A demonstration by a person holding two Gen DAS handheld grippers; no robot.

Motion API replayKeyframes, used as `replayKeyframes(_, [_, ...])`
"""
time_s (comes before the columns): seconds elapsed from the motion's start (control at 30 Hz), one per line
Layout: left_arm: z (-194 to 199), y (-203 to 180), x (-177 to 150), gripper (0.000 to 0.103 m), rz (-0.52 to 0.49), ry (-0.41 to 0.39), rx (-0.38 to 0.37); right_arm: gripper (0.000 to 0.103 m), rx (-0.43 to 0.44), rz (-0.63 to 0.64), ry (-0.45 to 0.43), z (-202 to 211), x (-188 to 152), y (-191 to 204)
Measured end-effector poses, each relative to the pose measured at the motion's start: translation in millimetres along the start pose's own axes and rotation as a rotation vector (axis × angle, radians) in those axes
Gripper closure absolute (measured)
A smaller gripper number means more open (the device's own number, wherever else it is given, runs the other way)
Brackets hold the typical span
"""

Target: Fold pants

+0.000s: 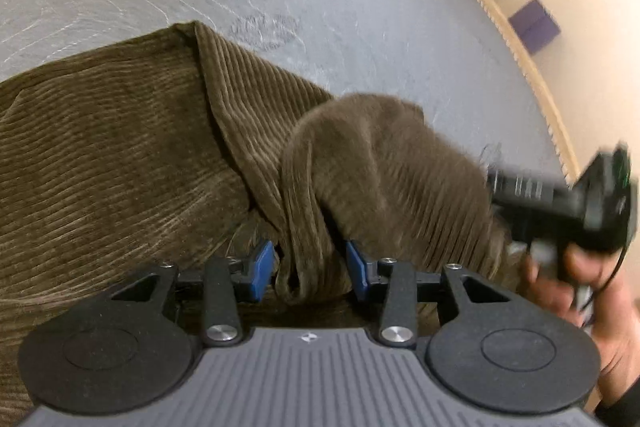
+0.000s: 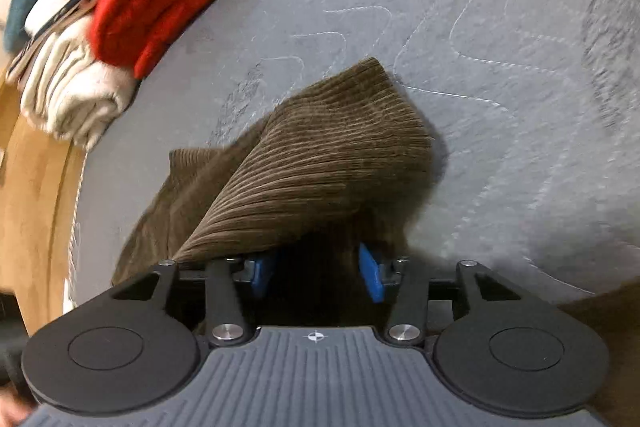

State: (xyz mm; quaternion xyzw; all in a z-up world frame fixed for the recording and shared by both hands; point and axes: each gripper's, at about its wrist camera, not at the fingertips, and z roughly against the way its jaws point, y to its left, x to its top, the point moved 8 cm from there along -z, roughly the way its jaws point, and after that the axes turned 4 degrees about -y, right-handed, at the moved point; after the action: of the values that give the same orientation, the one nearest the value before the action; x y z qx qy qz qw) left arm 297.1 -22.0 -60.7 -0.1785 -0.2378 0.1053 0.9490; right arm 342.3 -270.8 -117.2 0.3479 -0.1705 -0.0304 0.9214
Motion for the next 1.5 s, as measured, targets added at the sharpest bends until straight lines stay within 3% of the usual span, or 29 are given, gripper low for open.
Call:
replayKeyframes(0.07, [-8.2, 2.3, -4.4, 0.058, -0.025, 0.02, 0.032, 0.051, 0.01, -0.057, -0.035, -3.8, 7.1, -0.5])
replayKeyframes(0.13, [-13.1, 3.7, -4.6, 0.08, -0.032, 0.029, 0.029, 0.051, 0.014, -0.111, -0.085, -5.3, 18.9, 0.0])
replayKeyframes(0.17, [-12.2, 4.1, -2.4, 0.101, -0.03, 0.023, 0.019, 0.052, 0.013, -0.129, -0.108, -5.6, 23.8, 1.1])
replayKeyframes(0.2, [-8.3, 6.4, 2.5, 0.101, -0.036, 0.003, 0.035, 0.053, 0.012, -0.134, -0.132, -6.2, 27.8, 6.7])
replayKeyframes(0.23, [-2.9, 11.3, 7.7, 0.101, -0.036, -0.023, 0.06, 0.062, 0.02, -0.12, -0.147, -11.8, 30.5, 14.9])
replayKeyframes(0.27, [3.8, 18.2, 14.8, 0.101, -0.016, -0.056, 0.09, 0.081, 0.026, -0.085, -0.159, -15.9, 32.9, 26.8])
replayKeyframes(0.33, [18.8, 37.1, 28.0, 0.101, 0.033, -0.121, 0.175, 0.101, 0.065, 0.095, -0.163, -17.7, 29.5, 70.3])
replayKeyframes(0.37, [26.6, 50.6, 34.3, 0.101, 0.044, -0.154, 0.258, 0.101, 0.118, 0.236, -0.142, -17.2, 20.4, 100.6])
replayKeyframes(0.47, [34.3, 86.3, 39.8, 0.102, 0.133, -0.165, 0.375, 0.101, 0.272, 0.63, -0.008, -15.6, -32.4, 165.9])
replayKeyframes(0.57, [37.7, 114.3, 38.5, 0.101, 0.248, -0.148, 0.415, 0.101, 0.263, 0.748, 0.131, -25.9, -72.5, 170.8])
replayKeyframes(0.63, [43.8, 120.0, 41.0, 0.101, 0.315, -0.17, 0.382, 0.1, 0.214, 0.746, 0.145, -31.0, -73.8, 161.9])
replayKeyframes(0.73, [49.9, 101.7, 52.9, 0.088, 0.308, -0.227, 0.248, 0.087, 0.145, 0.608, 0.084, -29.3, -48.8, 141.0])
replayKeyframes(0.77, [49.9, 87.8, 56.1, 0.083, 0.28, -0.241, 0.182, 0.08, 0.124, 0.543, 0.059, -27.6, -40.0, 132.2])
replayKeyframes(0.87, [48.8, 46.1, 57.7, 0.067, 0.161, -0.244, 0.017, 0.076, 0.097, 0.422, 0.036, -26.3, -29.9, 113.0])
replayKeyframes(0.9, [46.8, 30.9, 54.9, 0.057, 0.113, -0.232, -0.034, 0.075, 0.086, 0.414, 0.041, -27.0, -31.4, 107.9])
replayKeyframes(1.0, [37.7, -2.9, 44.4, 0.046, 0.003, -0.184, -0.132, 0.072, 0.045, 0.447, 0.066, -36.7, -37.9, 113.6])
replayKeyframes(1.1, [29.3, -7.2, 36.0, 0.045, -0.06, -0.136, -0.048, 0.07, 0.004, 0.474, 0.075, -37.4, -34.5, 106.6])
replayKeyframes(1.17, [23.7, -1.3, 32.6, 0.046, -0.018, -0.106, -0.051, 0.067, -0.013, 0.445, 0.078, -36.3, -31.8, 100.9])
replayKeyframes(1.23, [20.4, 2.5, 31.3, 0.058, 0.0, -0.09, -0.07, 0.063, -0.034, 0.411, 0.086, -43.5, -29.5, 92.9])
replayKeyframes(1.27, [17.2, 1.7, 31.0, 0.07, -0.024, -0.085, -0.064, 0.061, -0.038, 0.402, 0.084, -43.3, -29.3, 90.4])
replayKeyframes(1.3, [19.2, -1.1, 30.7, 0.089, -0.051, -0.086, -0.049, 0.061, -0.036, 0.395, 0.086, -43.1, -30.2, 88.9])
replayKeyframes(1.33, [20.0, -1.2, 30.7, 0.095, -0.073, -0.093, -0.021, 0.061, -0.034, 0.391, 0.089, -44.1, -28.8, 88.2])
replayKeyframes(1.5, [32.9, 31.1, 44.3, 0.096, 0.054, -0.18, 0.126, 0.06, -0.007, 0.356, 0.083, -47.7, -30.2, 93.5])
